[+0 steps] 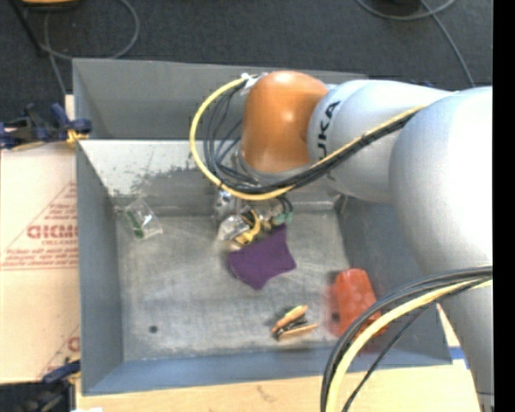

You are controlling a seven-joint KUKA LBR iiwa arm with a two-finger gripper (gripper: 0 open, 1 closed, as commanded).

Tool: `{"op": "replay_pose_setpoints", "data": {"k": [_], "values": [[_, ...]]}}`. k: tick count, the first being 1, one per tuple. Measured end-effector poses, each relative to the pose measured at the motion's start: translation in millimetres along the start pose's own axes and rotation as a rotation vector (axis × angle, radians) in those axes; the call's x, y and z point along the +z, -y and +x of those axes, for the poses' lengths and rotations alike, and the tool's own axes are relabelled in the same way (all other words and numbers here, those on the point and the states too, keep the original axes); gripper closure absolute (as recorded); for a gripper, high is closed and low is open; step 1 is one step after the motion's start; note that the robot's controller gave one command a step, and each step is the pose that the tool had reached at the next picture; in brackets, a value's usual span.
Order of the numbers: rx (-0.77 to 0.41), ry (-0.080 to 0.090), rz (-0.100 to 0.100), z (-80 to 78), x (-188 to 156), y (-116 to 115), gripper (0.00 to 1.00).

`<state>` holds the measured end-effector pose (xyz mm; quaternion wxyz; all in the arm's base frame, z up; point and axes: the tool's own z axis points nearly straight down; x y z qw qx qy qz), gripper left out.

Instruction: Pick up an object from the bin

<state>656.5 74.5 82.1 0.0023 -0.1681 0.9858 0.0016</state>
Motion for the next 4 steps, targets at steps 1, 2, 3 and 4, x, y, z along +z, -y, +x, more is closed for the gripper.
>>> {"op": "replay_pose_setpoints", "data": {"k": [1, 2, 3, 4], "values": [[0.001, 0.001, 0.000, -0.2, 0.0, 0.1, 1.00], [-0.060, -0.007, 0.001, 20.3, -37.6, 9.7, 1.00], [-0.059, -0.004, 0.004, 22.2, -106.3, -0.7, 1.00], [-0.025, -0.006, 0.000, 28.9, -40.5, 20.4, 0.00]]}}
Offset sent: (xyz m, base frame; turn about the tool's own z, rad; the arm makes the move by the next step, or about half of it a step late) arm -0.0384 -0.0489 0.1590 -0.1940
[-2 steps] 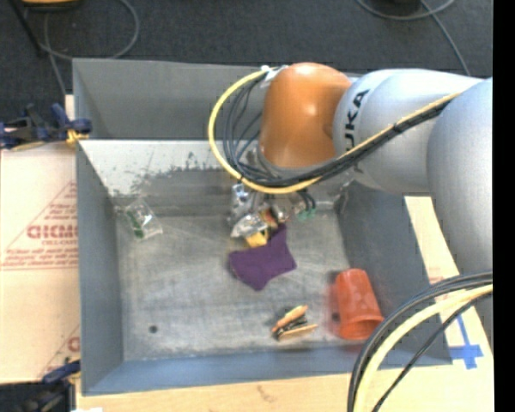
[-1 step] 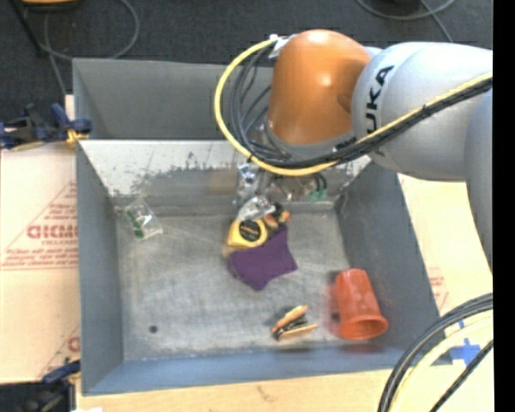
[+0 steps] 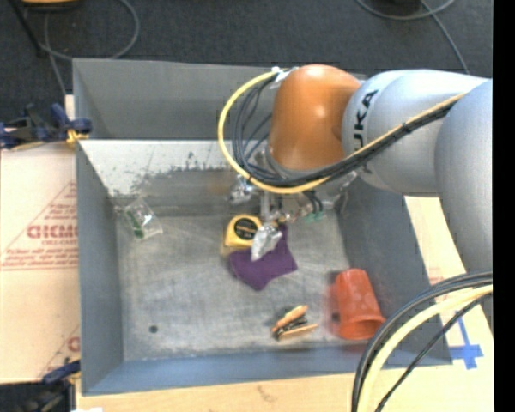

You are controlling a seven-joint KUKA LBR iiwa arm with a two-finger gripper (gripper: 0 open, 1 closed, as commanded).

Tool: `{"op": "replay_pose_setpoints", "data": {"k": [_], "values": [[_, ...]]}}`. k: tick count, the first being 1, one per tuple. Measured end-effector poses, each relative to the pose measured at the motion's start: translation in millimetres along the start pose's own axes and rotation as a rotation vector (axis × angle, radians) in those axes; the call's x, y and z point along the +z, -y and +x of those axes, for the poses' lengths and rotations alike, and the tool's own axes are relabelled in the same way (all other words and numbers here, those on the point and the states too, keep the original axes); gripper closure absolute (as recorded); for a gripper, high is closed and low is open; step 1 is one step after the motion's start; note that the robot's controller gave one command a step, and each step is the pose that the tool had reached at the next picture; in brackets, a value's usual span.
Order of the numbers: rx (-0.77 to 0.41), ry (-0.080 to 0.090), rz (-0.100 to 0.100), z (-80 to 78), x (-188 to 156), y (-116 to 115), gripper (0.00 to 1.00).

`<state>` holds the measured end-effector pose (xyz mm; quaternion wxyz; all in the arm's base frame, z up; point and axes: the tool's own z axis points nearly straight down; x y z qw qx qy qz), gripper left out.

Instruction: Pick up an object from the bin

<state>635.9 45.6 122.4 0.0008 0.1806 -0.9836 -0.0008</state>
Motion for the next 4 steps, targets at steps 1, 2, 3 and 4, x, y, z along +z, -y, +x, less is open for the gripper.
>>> {"op": "replay_pose_setpoints", "data": {"k": [1, 2, 3, 4], "values": [[0.001, 0.007, 0.001, -1.9, -4.4, -0.1, 0.00], [0.057, 0.014, 0.002, 13.8, 14.2, 6.8, 0.00], [0.062, 0.007, 0.003, 32.4, 37.5, 13.0, 0.00], [-0.560, 0.000, -0.002, 36.8, 40.7, 17.7, 1.00]]}}
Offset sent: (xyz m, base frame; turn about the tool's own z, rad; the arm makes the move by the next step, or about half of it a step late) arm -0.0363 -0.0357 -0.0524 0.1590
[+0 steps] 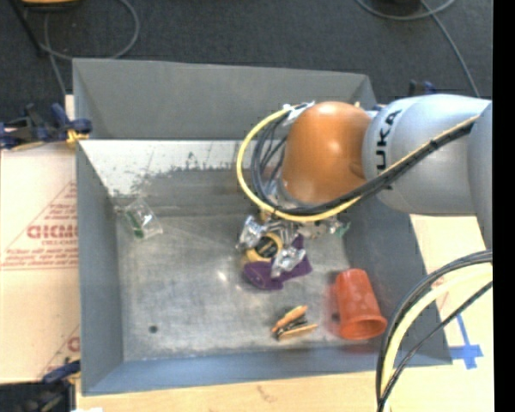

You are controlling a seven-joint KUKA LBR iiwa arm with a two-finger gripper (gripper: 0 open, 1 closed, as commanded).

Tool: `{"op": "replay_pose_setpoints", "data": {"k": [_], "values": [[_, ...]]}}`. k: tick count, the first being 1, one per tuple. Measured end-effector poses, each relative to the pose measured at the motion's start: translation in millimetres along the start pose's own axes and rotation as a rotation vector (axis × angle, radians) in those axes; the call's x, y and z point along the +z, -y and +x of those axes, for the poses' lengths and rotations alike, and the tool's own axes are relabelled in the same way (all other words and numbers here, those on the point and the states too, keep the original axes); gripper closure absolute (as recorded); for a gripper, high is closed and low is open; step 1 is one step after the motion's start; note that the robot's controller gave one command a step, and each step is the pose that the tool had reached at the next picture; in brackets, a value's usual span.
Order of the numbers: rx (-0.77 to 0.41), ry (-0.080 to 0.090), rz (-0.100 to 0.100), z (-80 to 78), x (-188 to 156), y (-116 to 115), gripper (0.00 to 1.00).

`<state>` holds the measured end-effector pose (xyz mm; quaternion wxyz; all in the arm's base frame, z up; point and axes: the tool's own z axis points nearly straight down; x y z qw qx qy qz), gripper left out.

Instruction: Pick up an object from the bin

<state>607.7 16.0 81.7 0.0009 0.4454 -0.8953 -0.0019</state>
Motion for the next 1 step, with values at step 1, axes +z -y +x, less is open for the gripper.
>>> {"op": "replay_pose_setpoints", "data": {"k": [1], "values": [[0.001, 0.000, 0.000, 0.0, 0.0, 0.1, 1.00]]}}
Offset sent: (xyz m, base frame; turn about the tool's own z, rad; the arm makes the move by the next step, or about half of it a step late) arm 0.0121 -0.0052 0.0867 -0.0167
